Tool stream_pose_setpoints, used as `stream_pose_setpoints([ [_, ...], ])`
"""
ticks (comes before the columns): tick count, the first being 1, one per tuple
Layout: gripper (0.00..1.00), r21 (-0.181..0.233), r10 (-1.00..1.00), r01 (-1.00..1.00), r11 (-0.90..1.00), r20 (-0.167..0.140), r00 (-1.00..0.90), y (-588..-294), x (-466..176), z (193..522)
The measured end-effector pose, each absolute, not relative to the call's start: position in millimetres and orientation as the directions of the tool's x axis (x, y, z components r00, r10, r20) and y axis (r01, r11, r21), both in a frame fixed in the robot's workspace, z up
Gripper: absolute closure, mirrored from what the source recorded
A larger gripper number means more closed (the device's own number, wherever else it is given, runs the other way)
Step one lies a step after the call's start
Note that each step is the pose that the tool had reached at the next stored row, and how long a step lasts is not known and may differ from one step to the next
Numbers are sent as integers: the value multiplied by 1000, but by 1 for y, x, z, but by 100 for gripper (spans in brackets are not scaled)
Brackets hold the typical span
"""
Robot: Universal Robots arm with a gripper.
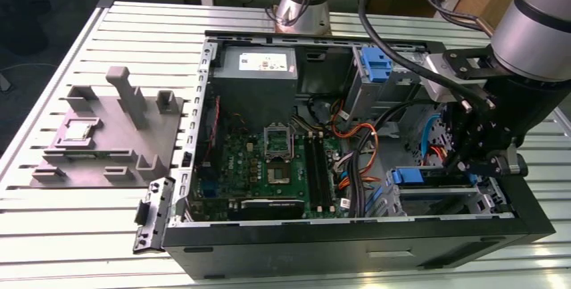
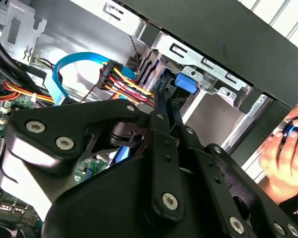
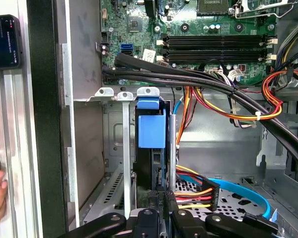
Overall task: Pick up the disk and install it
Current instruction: 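Insert the first disk wire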
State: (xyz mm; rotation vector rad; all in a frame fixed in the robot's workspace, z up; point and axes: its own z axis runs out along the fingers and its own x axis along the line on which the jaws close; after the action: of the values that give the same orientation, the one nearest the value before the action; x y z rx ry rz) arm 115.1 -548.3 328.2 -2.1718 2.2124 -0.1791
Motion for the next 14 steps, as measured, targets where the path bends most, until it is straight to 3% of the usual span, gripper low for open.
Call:
stream_pose_setpoints([
  [5, 82, -107, -998, -994, 15, 54, -21, -548, 115, 328],
  [6, 76, -107, -998, -994, 15, 55, -21, -548, 115, 328],
  [14, 76, -100, -998, -995, 15, 55, -21, -548, 115, 342],
])
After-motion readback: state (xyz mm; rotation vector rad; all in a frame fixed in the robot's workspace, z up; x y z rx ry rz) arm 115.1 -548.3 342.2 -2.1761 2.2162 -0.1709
